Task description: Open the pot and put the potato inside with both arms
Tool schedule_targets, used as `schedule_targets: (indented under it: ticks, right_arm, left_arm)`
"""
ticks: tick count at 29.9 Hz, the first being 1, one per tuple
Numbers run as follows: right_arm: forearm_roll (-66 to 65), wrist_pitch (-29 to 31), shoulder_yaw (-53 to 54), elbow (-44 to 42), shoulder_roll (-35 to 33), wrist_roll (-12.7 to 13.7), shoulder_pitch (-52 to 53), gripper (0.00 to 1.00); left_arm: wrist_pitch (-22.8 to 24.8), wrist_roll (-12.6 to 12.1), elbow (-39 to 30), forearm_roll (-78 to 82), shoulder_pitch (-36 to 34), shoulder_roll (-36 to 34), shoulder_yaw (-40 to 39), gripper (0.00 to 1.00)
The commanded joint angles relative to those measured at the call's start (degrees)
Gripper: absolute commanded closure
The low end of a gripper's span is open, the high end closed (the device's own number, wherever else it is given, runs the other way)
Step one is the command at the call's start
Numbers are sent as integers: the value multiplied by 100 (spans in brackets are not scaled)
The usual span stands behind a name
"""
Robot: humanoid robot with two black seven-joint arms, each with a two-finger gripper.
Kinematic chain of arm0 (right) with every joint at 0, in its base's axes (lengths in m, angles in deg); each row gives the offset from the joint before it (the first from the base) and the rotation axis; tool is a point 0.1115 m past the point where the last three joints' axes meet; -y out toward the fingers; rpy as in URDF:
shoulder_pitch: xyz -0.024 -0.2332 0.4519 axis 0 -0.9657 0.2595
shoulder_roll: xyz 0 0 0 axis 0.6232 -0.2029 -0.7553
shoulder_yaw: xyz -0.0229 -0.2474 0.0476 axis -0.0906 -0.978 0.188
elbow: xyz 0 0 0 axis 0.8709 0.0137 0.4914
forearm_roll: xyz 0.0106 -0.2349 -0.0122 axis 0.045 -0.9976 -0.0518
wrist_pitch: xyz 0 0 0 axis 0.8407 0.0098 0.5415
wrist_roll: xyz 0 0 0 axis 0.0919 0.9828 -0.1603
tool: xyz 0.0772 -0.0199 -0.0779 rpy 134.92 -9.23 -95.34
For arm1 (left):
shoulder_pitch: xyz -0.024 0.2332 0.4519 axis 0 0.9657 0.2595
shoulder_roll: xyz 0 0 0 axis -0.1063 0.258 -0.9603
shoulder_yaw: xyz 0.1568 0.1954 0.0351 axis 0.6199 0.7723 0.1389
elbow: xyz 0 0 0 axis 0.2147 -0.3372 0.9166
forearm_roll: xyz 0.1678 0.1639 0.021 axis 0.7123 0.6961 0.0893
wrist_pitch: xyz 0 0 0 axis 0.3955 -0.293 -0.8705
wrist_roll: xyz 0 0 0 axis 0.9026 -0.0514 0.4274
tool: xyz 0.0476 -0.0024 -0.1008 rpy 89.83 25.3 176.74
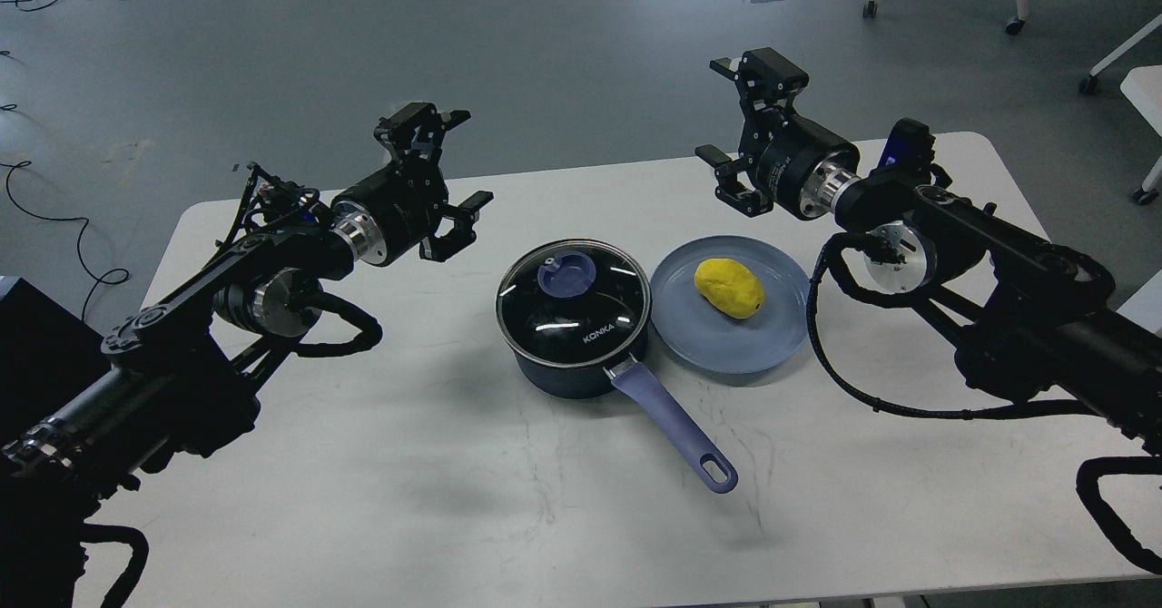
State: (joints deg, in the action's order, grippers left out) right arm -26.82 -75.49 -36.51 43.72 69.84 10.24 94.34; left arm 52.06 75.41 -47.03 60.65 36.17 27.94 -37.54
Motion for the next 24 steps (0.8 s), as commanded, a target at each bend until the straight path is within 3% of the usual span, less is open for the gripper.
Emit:
schedule_targets:
  ticks: [1, 24]
  right_arm:
    - [-9, 2, -17, -10, 14, 0, 0, 0]
    - [-9, 10, -44, 25, 15, -9, 115, 0]
  left_arm:
    - [218, -1, -72, 7, 114, -50, -61, 2]
    - [272, 25, -152, -63, 167, -208, -307, 2]
